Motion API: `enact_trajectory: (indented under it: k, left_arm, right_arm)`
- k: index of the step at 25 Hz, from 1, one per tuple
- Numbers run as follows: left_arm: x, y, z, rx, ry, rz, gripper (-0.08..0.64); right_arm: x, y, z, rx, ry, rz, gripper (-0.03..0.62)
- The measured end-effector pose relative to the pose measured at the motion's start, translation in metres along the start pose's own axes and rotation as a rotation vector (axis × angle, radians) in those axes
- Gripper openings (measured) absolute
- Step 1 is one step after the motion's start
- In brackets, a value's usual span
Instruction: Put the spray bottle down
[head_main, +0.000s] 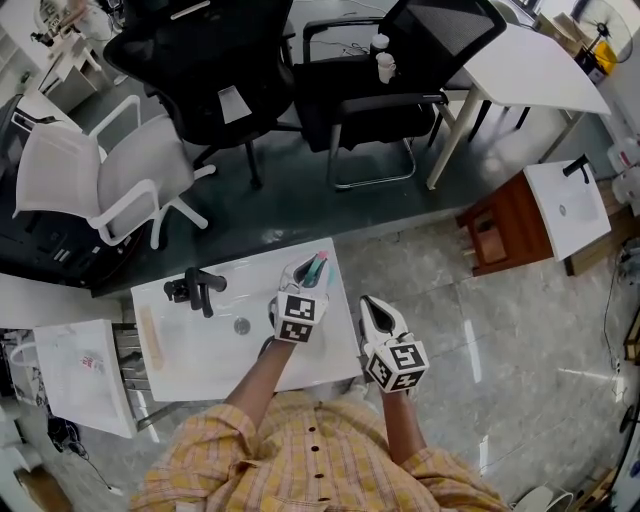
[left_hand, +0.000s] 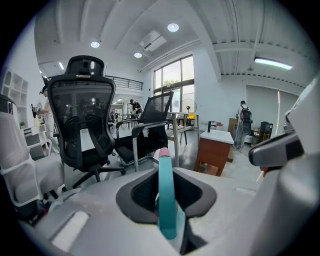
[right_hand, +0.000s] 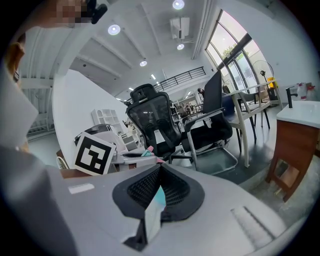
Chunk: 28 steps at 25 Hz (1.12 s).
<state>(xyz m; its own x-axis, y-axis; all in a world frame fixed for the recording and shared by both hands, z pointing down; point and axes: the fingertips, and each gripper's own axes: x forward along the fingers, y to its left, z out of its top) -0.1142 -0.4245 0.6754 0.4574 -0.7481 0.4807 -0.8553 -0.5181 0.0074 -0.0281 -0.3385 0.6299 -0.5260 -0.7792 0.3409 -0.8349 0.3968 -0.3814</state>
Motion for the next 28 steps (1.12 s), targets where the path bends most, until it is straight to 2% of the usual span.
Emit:
enact_trajectory:
  k: [7,13,17,23,28]
  left_arm:
    - [0.008,0.004,-0.001,-0.015,0.003,0.006,0.071]
    - [0.008,0.004,-0.002,-0.021,0.012,0.008,0.106]
    - [0.000,0.004,0.003,-0.034,-0.009,0.017,0.156]
    - [-0.024,0.001,0.011,-0.055,-0.042,0.045,0.158]
    - [-0.057,-0.002,0.029,-0.100,-0.111,0.101,0.156]
  right_arm:
    - [-0.002,0.005,-0.001,-0.006,0.001,0.006,-0.002]
    - [-0.008,0.012,0.000,-0.017,0.005,0.011,-0.002]
    - [-0.013,0.011,0.000,-0.018,0.003,0.010,-0.002]
    - [-0.025,0.018,0.000,-0.025,-0.002,0.025,-0.002]
    - [-0.038,0.025,0.004,-0.032,-0.014,0.044,-0.002]
